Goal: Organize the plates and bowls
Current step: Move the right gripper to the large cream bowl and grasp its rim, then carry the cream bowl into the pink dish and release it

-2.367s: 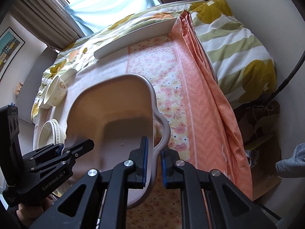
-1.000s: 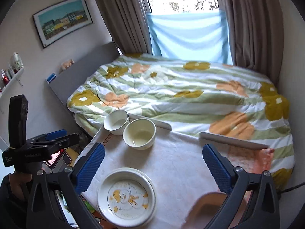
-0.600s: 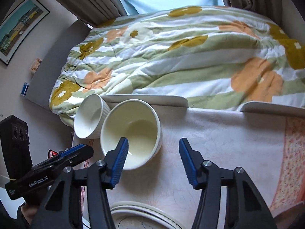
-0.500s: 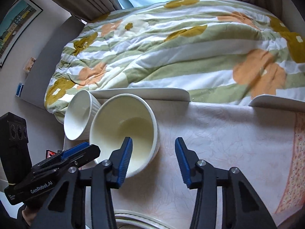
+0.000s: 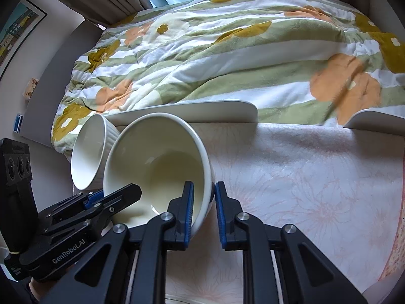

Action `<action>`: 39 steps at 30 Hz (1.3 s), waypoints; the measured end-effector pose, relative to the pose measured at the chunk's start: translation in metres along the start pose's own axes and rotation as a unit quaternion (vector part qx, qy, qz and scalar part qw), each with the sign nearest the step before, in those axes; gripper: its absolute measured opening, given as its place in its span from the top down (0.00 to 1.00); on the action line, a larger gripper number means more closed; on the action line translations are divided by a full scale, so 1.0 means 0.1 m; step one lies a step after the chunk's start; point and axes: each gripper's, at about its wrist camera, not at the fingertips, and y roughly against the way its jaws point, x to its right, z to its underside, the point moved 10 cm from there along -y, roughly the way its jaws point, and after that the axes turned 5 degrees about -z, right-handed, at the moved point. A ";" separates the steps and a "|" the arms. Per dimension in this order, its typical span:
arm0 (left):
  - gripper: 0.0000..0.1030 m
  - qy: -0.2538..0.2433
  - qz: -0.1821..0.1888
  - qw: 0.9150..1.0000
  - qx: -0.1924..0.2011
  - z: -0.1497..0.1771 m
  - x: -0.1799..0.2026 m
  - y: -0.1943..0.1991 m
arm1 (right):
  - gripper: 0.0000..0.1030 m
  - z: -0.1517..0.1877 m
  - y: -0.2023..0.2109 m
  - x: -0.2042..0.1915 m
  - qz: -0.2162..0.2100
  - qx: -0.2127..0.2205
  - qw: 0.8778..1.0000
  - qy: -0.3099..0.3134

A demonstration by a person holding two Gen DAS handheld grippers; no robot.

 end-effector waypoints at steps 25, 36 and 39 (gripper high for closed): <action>0.81 -0.068 0.047 0.992 0.094 0.47 1.49 1.50 | 0.85 0.54 1.88 0.13 -0.019 0.122 0.992 -0.015; 0.81 -0.078 0.070 0.991 0.086 1.28 2.86 1.41 | 0.85 1.18 2.72 1.08 0.014 0.132 0.991 -0.013; 0.81 -0.083 0.076 0.992 0.065 1.47 3.14 1.22 | 0.85 1.29 2.81 1.33 0.026 0.127 0.991 -0.021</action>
